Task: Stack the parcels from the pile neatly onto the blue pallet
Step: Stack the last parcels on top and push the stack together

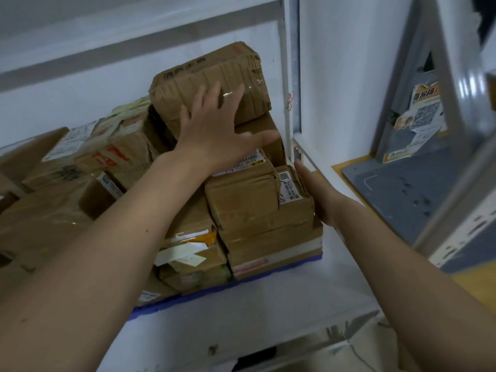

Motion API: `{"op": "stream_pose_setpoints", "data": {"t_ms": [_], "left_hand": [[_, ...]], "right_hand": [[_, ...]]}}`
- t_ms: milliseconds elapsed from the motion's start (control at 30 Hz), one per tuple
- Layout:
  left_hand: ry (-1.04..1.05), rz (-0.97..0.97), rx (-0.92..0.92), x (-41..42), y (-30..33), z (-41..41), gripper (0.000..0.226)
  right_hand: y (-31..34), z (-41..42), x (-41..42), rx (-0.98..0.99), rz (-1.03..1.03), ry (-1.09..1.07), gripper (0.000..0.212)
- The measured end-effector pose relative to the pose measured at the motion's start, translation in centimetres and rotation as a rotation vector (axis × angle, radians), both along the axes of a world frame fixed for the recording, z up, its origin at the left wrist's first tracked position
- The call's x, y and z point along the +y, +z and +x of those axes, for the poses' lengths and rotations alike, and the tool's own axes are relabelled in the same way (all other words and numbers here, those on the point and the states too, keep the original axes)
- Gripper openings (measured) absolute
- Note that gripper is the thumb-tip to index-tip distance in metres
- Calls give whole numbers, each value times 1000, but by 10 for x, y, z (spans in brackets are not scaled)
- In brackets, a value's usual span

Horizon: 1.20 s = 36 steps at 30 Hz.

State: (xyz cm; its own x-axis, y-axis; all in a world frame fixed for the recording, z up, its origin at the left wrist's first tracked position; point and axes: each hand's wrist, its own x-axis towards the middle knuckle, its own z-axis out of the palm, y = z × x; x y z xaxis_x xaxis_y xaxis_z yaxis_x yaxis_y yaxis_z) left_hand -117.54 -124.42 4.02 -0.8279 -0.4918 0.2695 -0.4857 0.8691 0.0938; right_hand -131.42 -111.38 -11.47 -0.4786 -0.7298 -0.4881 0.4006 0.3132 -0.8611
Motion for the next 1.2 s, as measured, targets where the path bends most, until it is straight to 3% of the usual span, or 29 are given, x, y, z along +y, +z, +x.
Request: {"op": "stream_pose_setpoints", "data": {"t_ms": [200,333,433,533,633,733,933,1200], "left_hand": [[-18,138,-133,16,-8,13,99],[-94,183,-4,19,2,27,92],[-215,184,66,27,-2,57,93],[-304,118,17,33,-17,94,99],[-293,-168,-75,25,-33,121,117],[-256,-313,-94,16,-46,138,133],[-179,-391,-109,10,-58,138,150],[-202,-348,-99,6,-61,135,150]], "right_hand": [[18,18,0,64,-16,-46,76],[29,30,7,136,-31,-208,76],[33,50,16,650,-169,-413,56],[29,84,31,1206,-271,-444,57],[11,109,36,1852,-234,-354,66],[-21,123,34,2227,-232,-160,79],[-39,108,16,2427,-77,-35,86],[-39,99,9,2434,-96,-43,80]]}}
